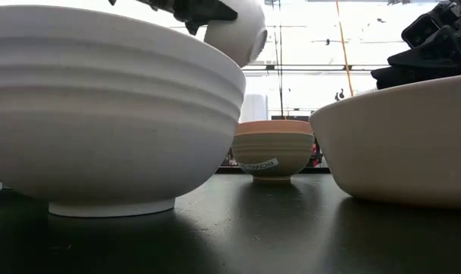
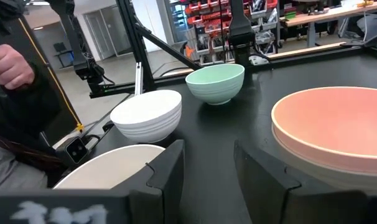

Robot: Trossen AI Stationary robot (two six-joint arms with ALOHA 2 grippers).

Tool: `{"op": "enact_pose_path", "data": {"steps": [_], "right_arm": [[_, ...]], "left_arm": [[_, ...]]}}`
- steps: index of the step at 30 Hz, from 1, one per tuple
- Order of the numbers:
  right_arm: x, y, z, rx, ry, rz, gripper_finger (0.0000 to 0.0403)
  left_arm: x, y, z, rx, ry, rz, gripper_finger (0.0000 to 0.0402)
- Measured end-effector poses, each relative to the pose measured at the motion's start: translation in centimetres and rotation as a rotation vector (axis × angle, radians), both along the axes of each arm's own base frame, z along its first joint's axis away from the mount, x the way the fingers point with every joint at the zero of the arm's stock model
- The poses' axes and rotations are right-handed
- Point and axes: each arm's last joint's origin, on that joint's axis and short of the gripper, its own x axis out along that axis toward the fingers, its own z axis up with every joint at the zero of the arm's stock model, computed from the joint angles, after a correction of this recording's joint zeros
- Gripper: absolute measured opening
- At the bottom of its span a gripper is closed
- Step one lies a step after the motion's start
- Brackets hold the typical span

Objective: Nest bowls inside each other
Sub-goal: Stack the top left white bowl on top of the light orange bowl

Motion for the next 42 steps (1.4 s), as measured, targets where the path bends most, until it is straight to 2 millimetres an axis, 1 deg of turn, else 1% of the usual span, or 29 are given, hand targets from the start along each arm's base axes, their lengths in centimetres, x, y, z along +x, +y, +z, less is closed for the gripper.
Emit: {"op": "enact_pose_path", "data": {"steps": [7, 11, 16, 22, 25, 28, 34, 42], "right_arm": [[0.0, 0.0, 0.0, -0.006, -0.001, 0.001, 0.0132], [0.0, 0.0, 0.0, -0.006, 0.001, 0.001, 0.0132], [0.0, 0.0, -0.2, -0.007, 0.016, 0.002, 0.0132], [0.0, 0.0, -0.2, -0.008, 0.021, 0.002, 0.0132], [0.0, 0.0, -0.2, -0.007, 0.022, 0.002, 0.0132], [0.0, 0.0, -0.3, -0.006, 0.027, 0.002, 0.0132], [0.0, 0.0, -0.2, -0.007, 0.024, 0.003, 0.0132], [0.0, 0.0, -0.3, -0.012, 0.034, 0.003, 0.0132]], "left_arm": [[2.6, 1.5, -0.5, -0.037, 0.117, 0.012, 0.0001], [4.0, 2.0, -0.7, -0.062, 0.197, -0.002, 0.0001], [5.9, 2.5, -1.6, -0.082, 0.310, -0.004, 0.0001], [7.9, 2.4, -3.2, -0.111, 0.442, -0.016, 0.0001], [8.7, 2.4, -3.5, -0.129, 0.482, -0.031, 0.0001], [9.3, 2.3, -4.0, -0.139, 0.548, -0.036, 0.0001], [10.4, 1.9, -3.8, -0.113, 0.613, -0.059, 0.0001], [11.4, 1.3, -5.9, -0.059, 0.684, -0.033, 0.0001]]}}
